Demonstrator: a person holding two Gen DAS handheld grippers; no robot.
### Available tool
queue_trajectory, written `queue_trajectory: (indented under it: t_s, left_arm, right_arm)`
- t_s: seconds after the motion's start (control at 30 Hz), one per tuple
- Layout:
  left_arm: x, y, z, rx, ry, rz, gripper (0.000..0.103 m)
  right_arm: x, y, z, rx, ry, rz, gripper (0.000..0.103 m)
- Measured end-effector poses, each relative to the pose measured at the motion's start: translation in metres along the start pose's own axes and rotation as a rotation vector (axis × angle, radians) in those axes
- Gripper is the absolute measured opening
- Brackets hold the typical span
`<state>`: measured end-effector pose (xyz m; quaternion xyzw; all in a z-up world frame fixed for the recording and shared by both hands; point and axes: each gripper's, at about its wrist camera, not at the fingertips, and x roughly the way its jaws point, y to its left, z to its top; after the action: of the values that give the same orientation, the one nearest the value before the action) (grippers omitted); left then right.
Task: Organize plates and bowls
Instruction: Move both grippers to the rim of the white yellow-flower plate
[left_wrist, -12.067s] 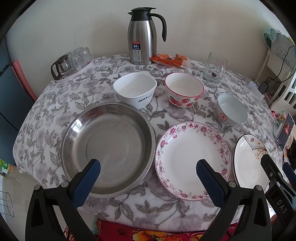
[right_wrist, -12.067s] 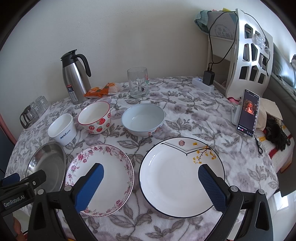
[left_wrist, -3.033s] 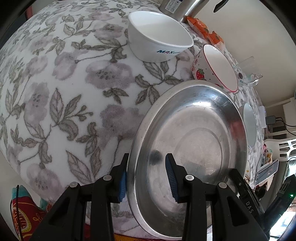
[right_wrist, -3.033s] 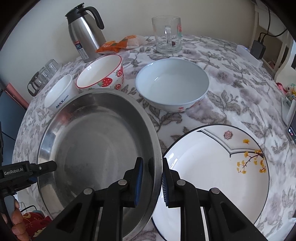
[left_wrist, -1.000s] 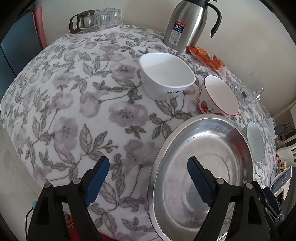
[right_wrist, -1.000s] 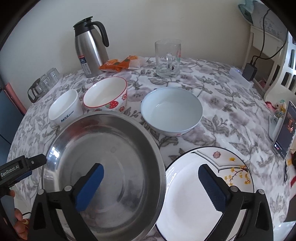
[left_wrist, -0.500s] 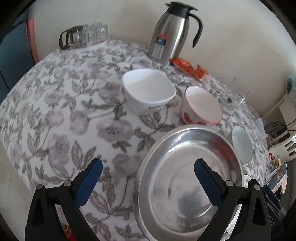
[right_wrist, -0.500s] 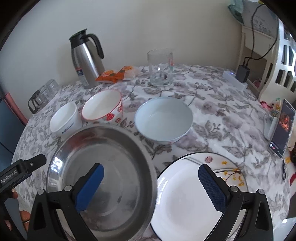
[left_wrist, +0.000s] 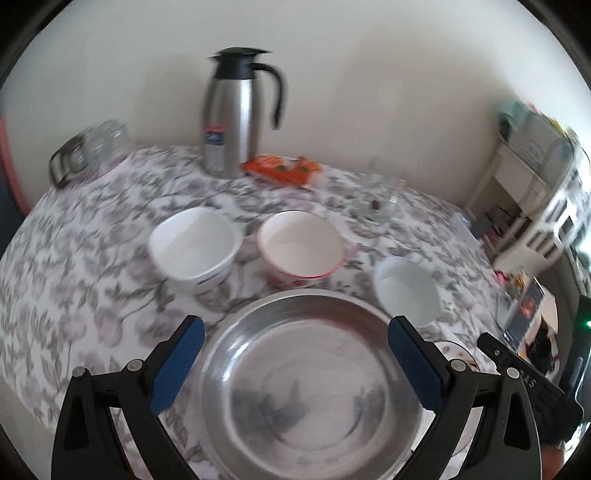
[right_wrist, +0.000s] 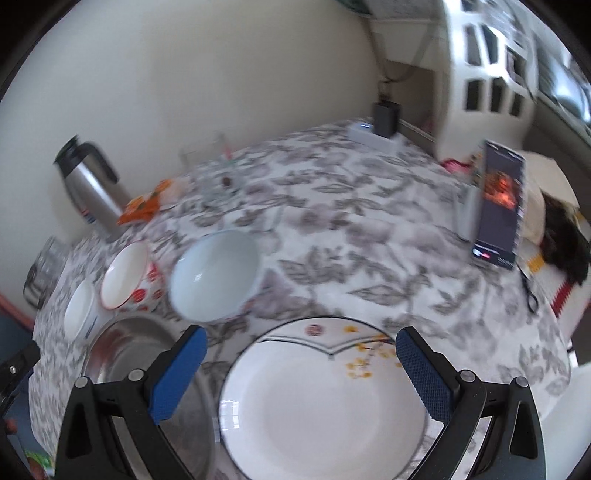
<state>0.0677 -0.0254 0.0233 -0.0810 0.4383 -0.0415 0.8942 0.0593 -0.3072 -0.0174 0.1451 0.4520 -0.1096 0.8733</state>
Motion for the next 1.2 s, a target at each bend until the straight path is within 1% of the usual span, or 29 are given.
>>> queue_trajectory:
  t_s: [0.07,0.13,0.2,0.23,0.3,0.33,0.4,0.53,0.63,0.67,0.73,0.83,0.93,1.03,1.13,1.17,1.2]
  left_arm:
    - [0.005,-0.016,0.003,0.057,0.037,-0.021,0.099]
    - [0.011,-0.034,0.005,0.136,0.079,-0.042,0.1]
    - [0.017,-0.045,0.007,0.185,0.111,-0.075,0.1]
    - [0.019,-0.05,0.009,0.214,0.123,-0.064,0.099]
    - [0.021,-0.059,0.013,0.274,0.124,-0.02,0.099]
    - [0.02,-0.062,0.017,0.296,0.124,-0.01,0.099]
    - [0.019,-0.068,0.026,0.3,0.129,-0.018,0.099]
    - [0.009,-0.087,0.043,0.325,0.113,-0.039,0.099]
    - [-0.004,-0.105,0.057,0.364,0.075,-0.044,0.099]
    - [-0.007,-0.11,0.059,0.367,0.068,-0.056,0.099]
    - [-0.01,-0.124,0.062,0.373,0.074,-0.108,0.099]
    - [0.0,-0.145,0.055,0.376,0.127,-0.179,0.099]
    - [0.02,-0.172,0.033,0.437,0.184,-0.201,0.099]
    - [0.043,-0.187,0.014,0.461,0.248,-0.227,0.099]
    - [0.072,-0.191,-0.003,0.461,0.312,-0.205,0.099]
    - [0.082,-0.191,-0.007,0.459,0.335,-0.195,0.098]
    - [0.09,-0.189,-0.011,0.453,0.356,-0.189,0.094]
  right_arm:
    - [0.001,-0.015,0.001,0.041,0.006,-0.009,0.103]
    - [0.001,-0.026,0.002,0.072,0.011,-0.021,0.103]
    - [0.002,-0.035,0.003,0.089,0.019,-0.034,0.103]
    - [0.003,-0.039,0.003,0.092,0.024,-0.039,0.103]
    - [0.005,-0.048,0.002,0.098,0.036,-0.049,0.103]
    - [0.005,-0.052,0.001,0.104,0.042,-0.055,0.103]
    - [0.008,-0.061,0.0,0.126,0.057,-0.066,0.103]
    - [0.014,-0.075,-0.003,0.168,0.082,-0.069,0.103]
    - [0.015,-0.082,-0.004,0.178,0.094,-0.076,0.103]
    - [0.015,-0.084,-0.005,0.182,0.096,-0.078,0.103]
    - [0.015,-0.088,-0.006,0.191,0.1,-0.081,0.103]
    - [0.017,-0.092,-0.01,0.206,0.115,-0.074,0.103]
    - [0.019,-0.095,-0.015,0.211,0.133,-0.065,0.103]
    - [0.021,-0.099,-0.018,0.211,0.146,-0.066,0.103]
    - [0.023,-0.105,-0.022,0.225,0.159,-0.078,0.103]
    - [0.024,-0.108,-0.023,0.231,0.165,-0.08,0.103]
    - [0.025,-0.109,-0.024,0.237,0.17,-0.082,0.103]
